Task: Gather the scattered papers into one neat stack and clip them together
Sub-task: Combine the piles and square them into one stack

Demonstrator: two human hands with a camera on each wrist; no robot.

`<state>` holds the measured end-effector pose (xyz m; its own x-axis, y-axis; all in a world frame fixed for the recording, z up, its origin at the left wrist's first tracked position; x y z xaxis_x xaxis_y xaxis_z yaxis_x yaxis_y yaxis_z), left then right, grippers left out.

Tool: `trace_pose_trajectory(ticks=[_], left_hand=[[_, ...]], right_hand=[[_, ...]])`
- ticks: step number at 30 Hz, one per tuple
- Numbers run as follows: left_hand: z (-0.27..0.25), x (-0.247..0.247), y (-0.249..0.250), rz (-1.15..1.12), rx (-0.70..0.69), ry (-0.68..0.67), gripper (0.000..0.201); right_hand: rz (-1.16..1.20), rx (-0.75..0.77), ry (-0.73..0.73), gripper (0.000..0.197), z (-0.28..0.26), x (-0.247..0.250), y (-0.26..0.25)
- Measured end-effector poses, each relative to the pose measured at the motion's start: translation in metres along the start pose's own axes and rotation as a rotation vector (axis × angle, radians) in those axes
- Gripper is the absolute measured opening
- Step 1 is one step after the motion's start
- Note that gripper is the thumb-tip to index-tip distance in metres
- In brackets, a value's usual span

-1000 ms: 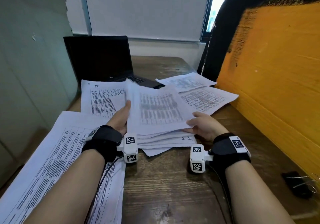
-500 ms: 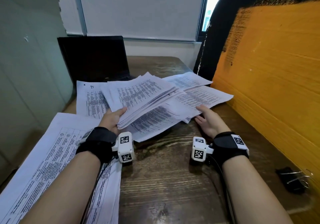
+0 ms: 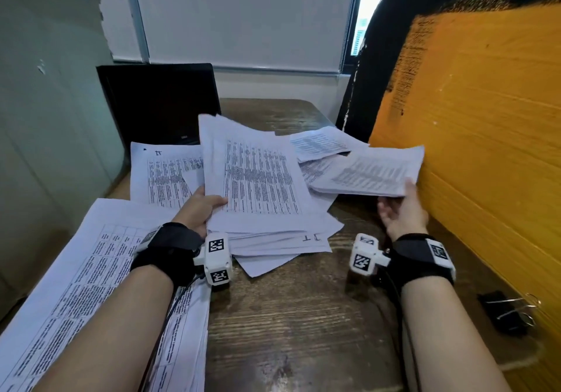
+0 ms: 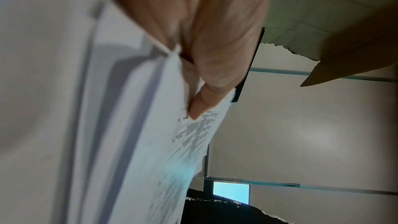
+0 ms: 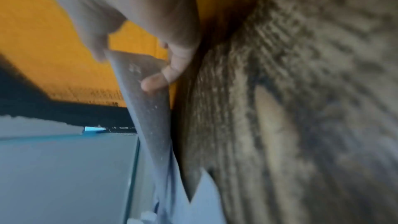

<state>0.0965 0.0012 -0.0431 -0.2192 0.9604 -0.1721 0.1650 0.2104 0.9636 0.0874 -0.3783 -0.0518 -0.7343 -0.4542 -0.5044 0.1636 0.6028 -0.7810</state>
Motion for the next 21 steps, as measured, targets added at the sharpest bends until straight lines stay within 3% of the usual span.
trace_pose_trajectory(ticks=[3, 5, 7, 10, 12, 13, 16, 17, 19, 21], left_hand=[[-0.002, -0.004, -0.001, 0.092, 0.001, -0.056, 0.053], [-0.003, -0.003, 0.001, 0.182, -0.021, -0.04, 0.049], [-0.001, 0.0, 0.002, 0.258, -0.045, -0.009, 0.049], [-0.001, -0.002, 0.0, 0.248, -0.026, -0.029, 0.055], [-0.005, -0.006, -0.001, 0.227, 0.006, -0.075, 0.052], [-0.006, -0.006, -0.002, 0.213, 0.011, -0.09, 0.049], [-0.014, -0.01, 0.0, 0.226, 0.002, -0.101, 0.048], [-0.014, -0.011, 0.001, 0.217, -0.004, -0.099, 0.049], [-0.016, -0.013, 0.002, 0.182, -0.008, -0.074, 0.053], [-0.016, -0.011, 0.003, 0.183, 0.007, -0.048, 0.053]], right_hand=[[-0.193, -0.014, -0.039, 0.01, 0.001, -0.011, 0.015], [-0.148, -0.034, -0.043, 0.018, 0.002, -0.012, 0.017], [0.022, -0.044, -0.079, 0.019, 0.002, -0.01, 0.007], [0.641, -0.281, -0.283, 0.022, -0.002, -0.015, -0.004], [0.769, -0.507, -0.299, 0.02, -0.002, -0.02, 0.005], [0.683, -0.609, -0.354, 0.02, -0.015, -0.028, 0.011], [0.068, -0.642, -0.56, 0.06, -0.046, -0.046, 0.04], [-0.088, -0.659, -0.635, 0.057, -0.058, -0.049, 0.047], [-0.408, -0.594, -0.659, 0.027, -0.073, -0.051, 0.054], [-0.667, -0.499, -0.717, 0.026, -0.077, -0.05, 0.056]])
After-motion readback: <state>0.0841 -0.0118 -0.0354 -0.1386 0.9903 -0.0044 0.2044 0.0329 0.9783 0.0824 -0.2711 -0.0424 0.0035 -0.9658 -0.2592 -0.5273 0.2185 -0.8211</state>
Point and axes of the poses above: each hand's wrist, its own z-axis towards the middle knuckle, its own x-axis out of the back of the hand, y = z × x, the point moved 4 cm from there along z, towards the middle knuckle, and after that the axes turned 6 degrees about y, right-handed, at the moved point
